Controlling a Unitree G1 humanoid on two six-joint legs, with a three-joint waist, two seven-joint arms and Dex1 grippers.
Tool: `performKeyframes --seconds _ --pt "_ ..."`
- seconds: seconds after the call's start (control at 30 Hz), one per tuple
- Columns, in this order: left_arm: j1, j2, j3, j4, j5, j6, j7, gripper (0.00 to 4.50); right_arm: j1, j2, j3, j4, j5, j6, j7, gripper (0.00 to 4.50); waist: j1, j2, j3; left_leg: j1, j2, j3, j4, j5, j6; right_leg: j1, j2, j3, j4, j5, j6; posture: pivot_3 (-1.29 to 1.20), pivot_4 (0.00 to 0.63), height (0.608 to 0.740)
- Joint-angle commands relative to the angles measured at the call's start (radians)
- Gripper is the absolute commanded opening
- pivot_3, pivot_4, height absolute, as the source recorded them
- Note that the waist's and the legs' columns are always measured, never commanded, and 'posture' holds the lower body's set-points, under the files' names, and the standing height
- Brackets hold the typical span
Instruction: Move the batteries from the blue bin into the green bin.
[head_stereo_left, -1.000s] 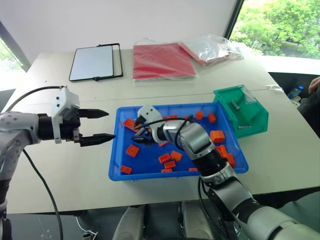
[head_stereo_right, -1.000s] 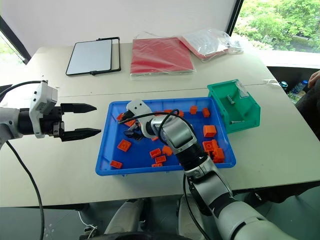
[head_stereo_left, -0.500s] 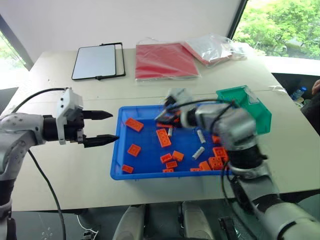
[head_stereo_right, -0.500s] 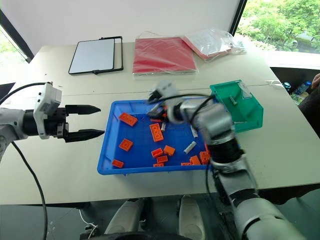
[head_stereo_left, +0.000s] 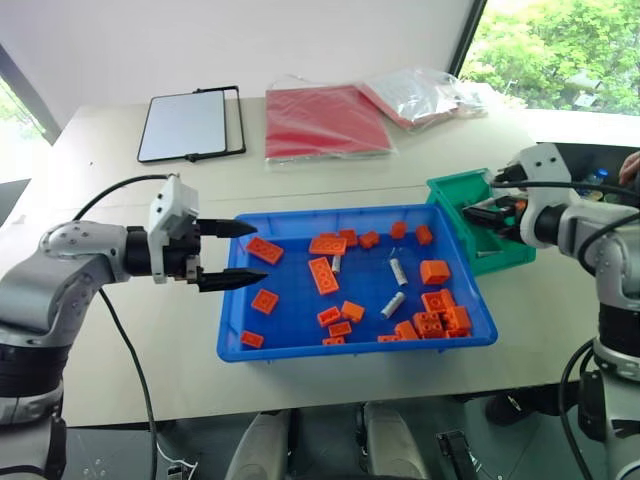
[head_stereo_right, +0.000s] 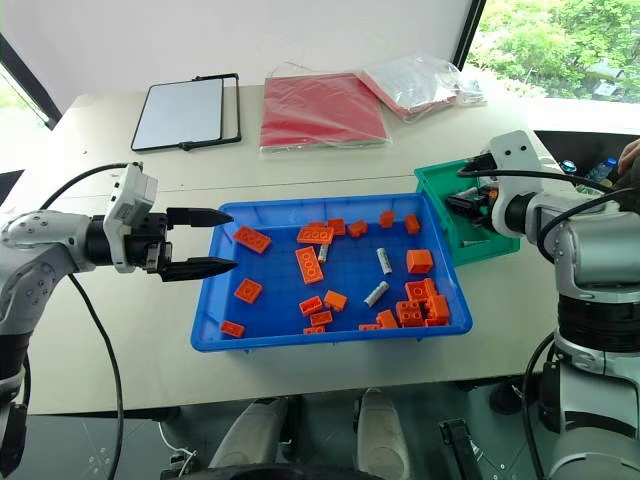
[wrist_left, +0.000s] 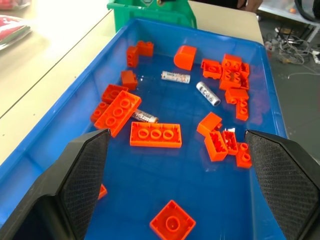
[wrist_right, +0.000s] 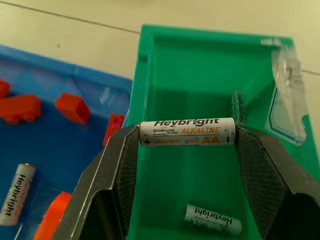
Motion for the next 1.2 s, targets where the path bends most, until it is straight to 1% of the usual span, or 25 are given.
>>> performKeyframes --seconds 0.03,0.2,0.33,0.43,0.5,0.63,0.7,0.8,0.93,1.03,1.1,1.2 --pt "-0.03 -0.005 -0.003 0.003 0.002 -0.012 -0.008 4.5 0.012 -0.003 -0.027 -0.004 -0.013 -0.13 -0.023 4.47 0.004 0.0 0.0 0.0 0.0 0.0 0.0 0.0 0.0 0.0 0.0 0.0 0.0 0.0 0.0 0.0 0.15 0.731" --pt "-0.029 -0.004 0.003 0.001 0.0 -0.007 -0.009 4.5 -0.014 -0.046 -0.057 -0.042 0.024 -0.2 0.009 4.47 0.009 0.0 0.0 0.0 -0.001 0.0 0.001 0.0 0.0 0.001 0.0 0.0 0.0 0.0 0.0 0.0 0.15 0.731" --pt "-0.017 0.0 0.009 -0.009 -0.003 0.0 -0.003 4.5 -0.066 -0.009 -0.058 -0.127 0.128 -0.148 0.045 4.47 0.001 0.0 0.0 0.0 0.0 0.0 0.001 0.0 0.0 0.001 0.0 0.0 0.0 0.0 0.0 0.0 0.15 0.731" --pt "-0.015 0.002 0.011 -0.015 -0.003 0.004 0.001 4.5 -0.061 0.045 -0.005 -0.205 0.185 -0.092 0.039 4.47 0.002 0.0 0.0 0.0 0.001 -0.001 0.0 0.0 0.0 0.001 0.001 0.0 0.0 0.0 0.0 0.0 0.15 0.731" --pt "-0.018 0.005 0.016 -0.021 -0.008 0.012 0.007 4.5 -0.052 0.11 0.034 -0.25 0.216 -0.038 0.011 4.47 0.003 0.0 0.0 0.0 0.001 -0.001 0.001 0.0 0.0 0.001 0.001 0.0 0.0 0.0 0.0 0.0 0.15 0.731" --pt "-0.013 0.014 0.027 -0.032 -0.017 0.021 0.01 4.5 -0.015 0.205 0.133 -0.304 0.265 0.122 -0.033 4.47 0.008 0.0 0.0 0.0 0.0 -0.001 0.001 0.0 0.0 0.001 0.0 0.0 0.0 0.0 0.0 0.0 0.15 0.731" --pt "-0.008 0.017 0.031 -0.038 -0.02 0.024 0.012 4.5 0.001 0.261 0.163 -0.296 0.264 0.167 -0.072 4.47 0.009 0.0 0.0 -0.001 0.0 -0.002 0.001 0.0 0.0 0.001 0.0 0.0 0.0 0.0 0.0 0.0 0.15 0.731" --pt "0.002 0.02 0.038 -0.051 -0.024 0.029 0.017 4.5 0.008 0.349 0.174 -0.24 0.245 0.198 -0.136 4.47 0.006 0.0 0.0 0.0 0.0 -0.002 0.002 0.0 0.0 0.001 0.0 0.0 0.0 0.0 0.0 0.0 0.15 0.731" --pt "0.007 0.019 0.044 -0.061 -0.026 0.034 0.027 4.5 0.024 0.379 0.234 -0.188 0.209 0.144 -0.173 4.47 0.007 0.0 0.0 0.0 0.0 -0.002 0.001 0.0 0.0 0.0 0.0 0.0 0.0 0.0 0.0 0.0 0.15 0.731" --pt "0.01 0.02 0.049 -0.065 -0.029 0.036 0.033 4.5 0.017 0.38 0.253 -0.174 0.204 0.065 -0.155 4.47 0.005 0.0 0.0 0.0 -0.001 -0.002 0.001 0.0 0.0 0.0 0.0 0.0 0.0 0.0 0.0 0.0 0.15 0.731" --pt "0.013 0.02 0.053 -0.07 -0.032 0.04 0.036 4.5 0.005 0.359 0.28 -0.161 0.191 -0.001 -0.127 4.47 0.005 0.0 0.0 0.0 0.0 -0.002 0.001 0.0 0.0 0.0 0.001 0.0 0.0 0.0 0.0 0.0 0.15 0.731" --pt "0.019 0.019 0.062 -0.073 -0.033 0.042 0.043 4.5 -0.016 0.302 0.357 -0.106 0.131 -0.147 -0.065 4.47 0.003 0.0 0.0 0.0 0.0 -0.001 0.001 0.0 0.0 0.0 0.001 0.0 0.0 0.0 0.0 0.0 0.15 0.731"
